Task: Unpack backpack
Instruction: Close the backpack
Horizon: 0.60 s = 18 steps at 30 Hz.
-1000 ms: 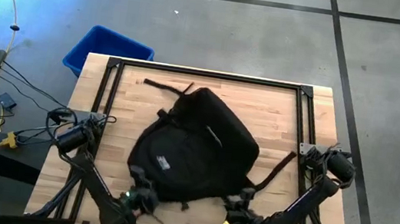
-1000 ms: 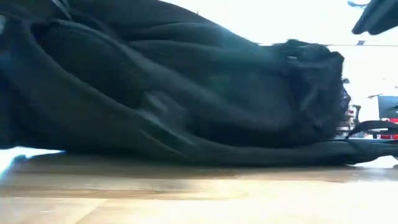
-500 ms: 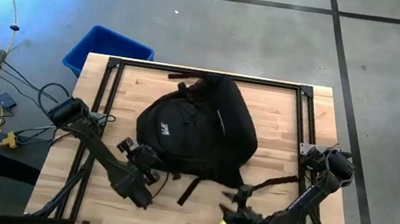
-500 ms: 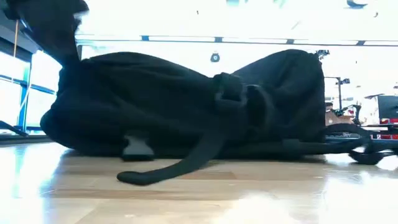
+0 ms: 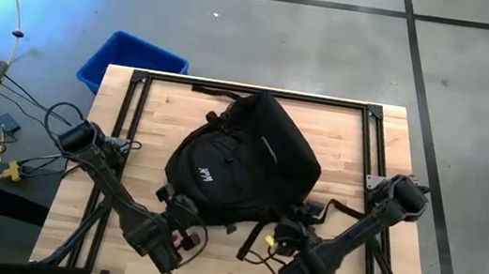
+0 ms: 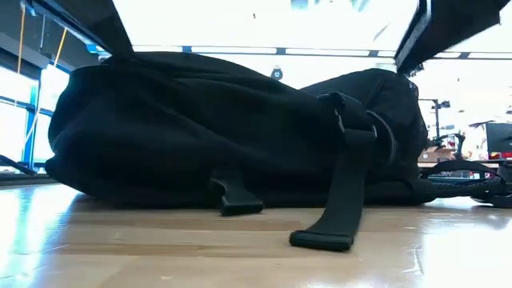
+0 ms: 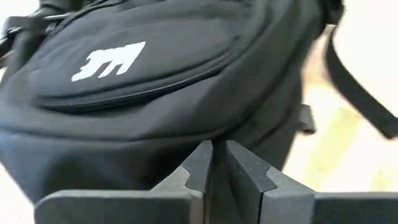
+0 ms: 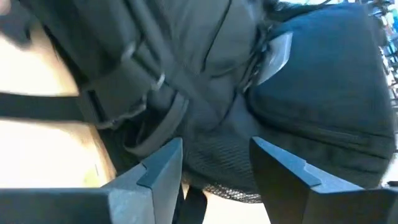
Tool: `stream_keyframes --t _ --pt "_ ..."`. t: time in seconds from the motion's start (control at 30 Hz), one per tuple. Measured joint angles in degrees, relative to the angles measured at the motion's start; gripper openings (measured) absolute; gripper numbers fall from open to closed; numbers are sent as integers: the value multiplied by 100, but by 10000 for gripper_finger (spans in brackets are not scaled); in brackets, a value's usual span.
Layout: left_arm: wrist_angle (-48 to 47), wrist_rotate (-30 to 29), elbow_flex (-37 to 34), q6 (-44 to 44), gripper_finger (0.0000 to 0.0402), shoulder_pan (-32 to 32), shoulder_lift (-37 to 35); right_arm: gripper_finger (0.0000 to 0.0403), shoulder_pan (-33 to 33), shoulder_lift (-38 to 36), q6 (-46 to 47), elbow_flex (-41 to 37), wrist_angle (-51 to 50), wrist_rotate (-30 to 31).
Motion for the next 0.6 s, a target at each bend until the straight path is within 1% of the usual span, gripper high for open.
stream_keyframes --t 0.03,0.1,0.17,0.2,0.23,0.3,0.37,0.4,0.47,0.53,0.6 --pt "63 36 1 164 18 30 17 165 -39 6 -30 -121 45 -64" --pt "47 134 0 300 8 72 36 161 -105 7 205 -362 -108 -102" --pt "-170 243 -28 263 2 78 40 156 -144 7 690 -572 -490 -105" --pt "-444 241 -73 101 2 75 36 154 -151 6 913 -688 -643 -118" --pt "-881 234 -147 -194 2 71 36 152 -158 4 1082 -804 -748 -137" --pt "-1693 254 -387 -1054 1 65 36 149 -155 4 1202 -1025 -757 -226" --pt "-2471 569 -723 -1995 0 76 36 149 -151 4 1201 -1201 -679 -350" --pt "-2532 811 -919 -2311 0 78 29 149 -149 4 1199 -1273 -572 -388" --pt "-2322 939 -1247 -2435 0 71 -67 149 -129 4 1177 -1389 -337 -399" --pt "-2189 967 -1155 -2488 0 10 -104 149 -124 7 1075 -1409 -273 -327" --pt "-2241 964 -896 -2472 0 -89 -98 149 -123 4 982 -1408 -161 -262"
